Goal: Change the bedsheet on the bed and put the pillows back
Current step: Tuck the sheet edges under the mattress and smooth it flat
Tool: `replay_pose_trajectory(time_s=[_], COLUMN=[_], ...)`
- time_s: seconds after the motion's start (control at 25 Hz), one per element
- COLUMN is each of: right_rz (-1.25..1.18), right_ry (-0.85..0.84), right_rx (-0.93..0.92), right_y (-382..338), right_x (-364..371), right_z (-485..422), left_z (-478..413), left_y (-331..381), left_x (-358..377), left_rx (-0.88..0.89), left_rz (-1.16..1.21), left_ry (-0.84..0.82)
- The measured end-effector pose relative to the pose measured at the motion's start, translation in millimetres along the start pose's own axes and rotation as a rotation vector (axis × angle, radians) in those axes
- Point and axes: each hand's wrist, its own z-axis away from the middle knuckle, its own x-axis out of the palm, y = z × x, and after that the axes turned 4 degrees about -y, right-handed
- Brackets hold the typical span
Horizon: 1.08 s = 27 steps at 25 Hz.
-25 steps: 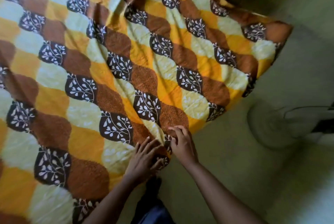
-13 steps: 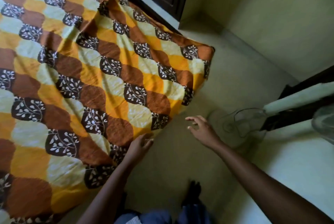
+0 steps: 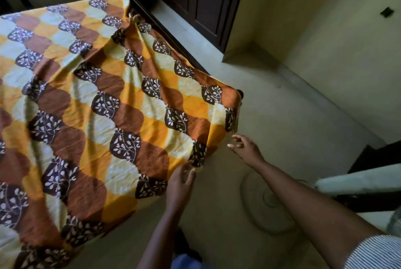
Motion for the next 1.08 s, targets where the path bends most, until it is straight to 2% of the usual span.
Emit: replay_pose_trajectory(time_s=[0.2, 0.32, 0.4, 0.52, 0.68, 0.92, 1.0, 1.08], right_rz=[-0.245, -0.397, -0.511, -0.649, -0.671, -0.689, -0.725, -0.796], right_ry=[0.239, 0.379, 0.411, 0.412, 0.534, 0.634, 0.689, 0.665], right_rx=[0.117, 0.011, -0.077, -0.191, -0.371, -0.607, -0.624, -0.648], right_y=[42, 71, 89, 100, 114, 131, 137, 144], right_x=[31, 56, 67, 77, 88, 95, 98, 93], right_z=[-83, -128, -153, -174, -201, -220, -217, -206], left_z=[-101, -160, -188, -209, -228, -239, -239, -235], left_y=[16, -1, -11, -14, -31, -45, -44, -41], left_x=[65, 106, 129, 144, 151, 151, 149, 151], left_rx=[0.240, 0.367, 0.428, 0.498, 0.587, 0.723, 0.757, 0.783], left_rz=[-0.292, -0.405, -0.430, -0.372, -0.172, -0.107, -0.099, -0.136], left_ry=[0.006, 0.089, 0.162, 0.258, 0.402, 0.531, 0.536, 0.546])
